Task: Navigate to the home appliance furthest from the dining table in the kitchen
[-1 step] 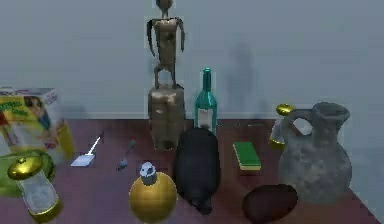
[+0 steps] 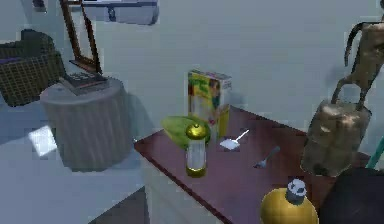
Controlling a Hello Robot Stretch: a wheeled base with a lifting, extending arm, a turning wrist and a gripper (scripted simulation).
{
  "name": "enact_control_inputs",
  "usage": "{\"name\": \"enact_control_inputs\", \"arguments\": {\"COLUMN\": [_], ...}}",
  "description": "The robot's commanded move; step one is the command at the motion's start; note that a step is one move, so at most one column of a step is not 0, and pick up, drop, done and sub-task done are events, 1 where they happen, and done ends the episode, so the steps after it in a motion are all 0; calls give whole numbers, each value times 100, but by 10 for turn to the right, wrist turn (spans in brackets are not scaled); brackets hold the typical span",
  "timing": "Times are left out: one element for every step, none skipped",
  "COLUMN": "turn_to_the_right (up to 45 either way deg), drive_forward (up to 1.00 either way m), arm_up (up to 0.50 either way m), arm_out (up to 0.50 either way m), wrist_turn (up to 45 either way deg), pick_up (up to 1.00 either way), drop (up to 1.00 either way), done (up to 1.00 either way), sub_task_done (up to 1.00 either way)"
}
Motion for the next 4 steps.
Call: {"name": "enact_control_inputs", "arguments": {"turn_to_the_right": [-450, -450, -390, 0], "drive_forward": [0, 0, 0, 10], "arm_up": [0, 0, 0, 0], "arm_out": [0, 0, 0, 0], "wrist_turn": [0, 0, 0, 0], "pick_up": [0, 0, 0, 0], "drop": [0, 0, 0, 0], "done": [0, 0, 0, 0], "sub_task_done": [0, 0, 0, 0]}}
